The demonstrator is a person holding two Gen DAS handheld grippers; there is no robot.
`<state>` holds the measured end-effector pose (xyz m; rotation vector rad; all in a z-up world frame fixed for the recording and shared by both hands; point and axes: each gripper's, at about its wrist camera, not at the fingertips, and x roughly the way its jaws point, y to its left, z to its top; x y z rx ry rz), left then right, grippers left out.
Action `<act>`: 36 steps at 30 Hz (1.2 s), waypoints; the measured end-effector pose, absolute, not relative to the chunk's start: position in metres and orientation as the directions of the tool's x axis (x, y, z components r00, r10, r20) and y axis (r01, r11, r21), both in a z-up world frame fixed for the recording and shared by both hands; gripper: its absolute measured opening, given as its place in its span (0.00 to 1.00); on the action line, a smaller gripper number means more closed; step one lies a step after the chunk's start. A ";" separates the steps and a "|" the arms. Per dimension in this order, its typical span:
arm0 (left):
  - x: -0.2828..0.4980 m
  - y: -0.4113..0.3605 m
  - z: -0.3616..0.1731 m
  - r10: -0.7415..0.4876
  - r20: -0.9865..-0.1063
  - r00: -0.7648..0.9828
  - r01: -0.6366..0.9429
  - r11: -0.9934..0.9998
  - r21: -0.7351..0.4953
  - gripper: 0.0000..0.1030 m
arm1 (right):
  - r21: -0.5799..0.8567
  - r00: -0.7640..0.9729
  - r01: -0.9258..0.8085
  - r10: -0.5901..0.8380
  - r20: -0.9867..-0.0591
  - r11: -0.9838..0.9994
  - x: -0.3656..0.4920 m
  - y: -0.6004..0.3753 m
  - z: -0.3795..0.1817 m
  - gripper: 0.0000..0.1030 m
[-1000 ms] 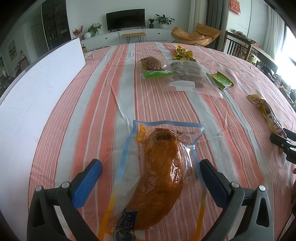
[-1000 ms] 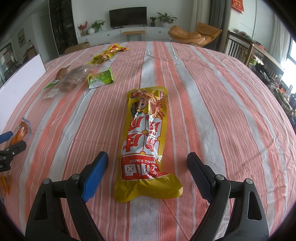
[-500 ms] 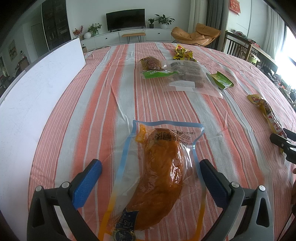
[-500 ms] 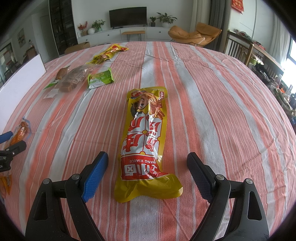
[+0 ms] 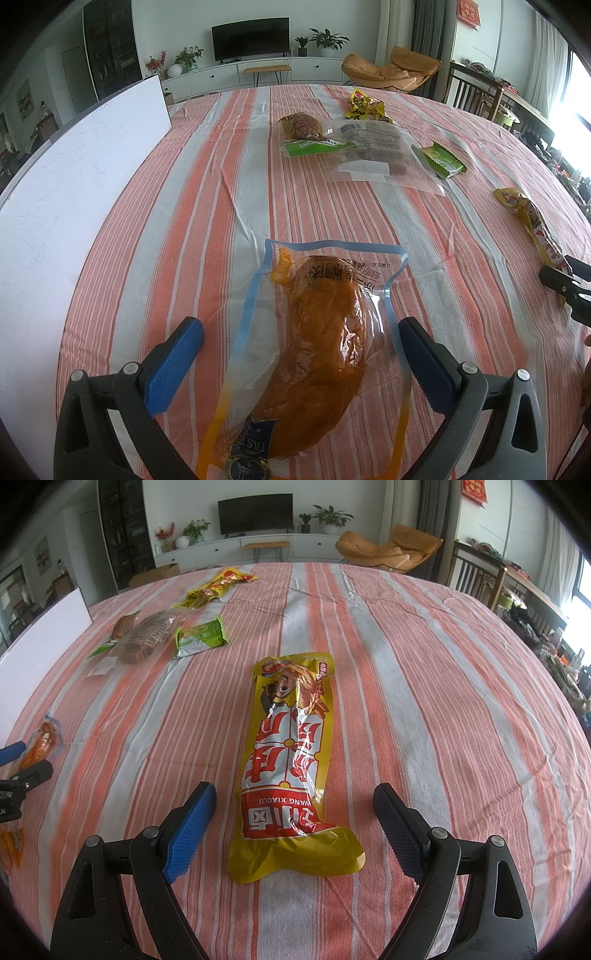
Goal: Organize snacks
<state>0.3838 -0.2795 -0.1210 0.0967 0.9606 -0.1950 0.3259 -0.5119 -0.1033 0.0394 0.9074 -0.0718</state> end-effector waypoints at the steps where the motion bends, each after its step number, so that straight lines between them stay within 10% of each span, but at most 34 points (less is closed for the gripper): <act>1: 0.384 -0.279 -0.121 -0.122 -0.821 0.557 0.208 0.978 -0.004 1.00 | 0.004 0.614 0.079 -0.046 -0.788 0.997 0.326 -0.512 -0.103 0.86; 17: 0.399 -0.282 -0.115 -0.128 -0.943 0.307 0.373 0.928 -0.005 0.99 | 0.024 0.525 0.022 0.009 -0.851 0.999 0.340 -0.516 -0.100 0.90; 25: 0.374 -0.280 -0.095 -0.170 -0.909 0.381 0.398 0.917 -0.004 0.58 | 0.095 0.310 -0.013 0.095 -0.946 0.995 0.384 -0.531 -0.085 0.89; 27: 0.369 -0.269 -0.086 -0.238 -0.896 0.376 0.366 0.926 -0.093 0.45 | 0.108 0.318 -0.028 0.111 -0.942 0.994 0.394 -0.533 -0.086 0.84; 28: 0.367 -0.262 -0.084 -0.266 -0.892 0.365 0.355 0.926 -0.131 0.45 | 0.126 0.330 -0.024 0.127 -0.935 0.992 0.396 -0.535 -0.086 0.53; 29: 0.365 -0.256 -0.085 -0.290 -0.886 0.361 0.336 0.927 -0.167 0.45 | 0.128 0.329 -0.022 0.128 -0.936 0.992 0.398 -0.535 -0.086 0.47; 36: 0.342 -0.219 -0.085 -0.434 -0.807 0.400 0.248 0.899 -0.361 0.43 | 0.210 0.352 -0.013 0.201 -0.914 0.978 0.378 -0.533 -0.072 0.41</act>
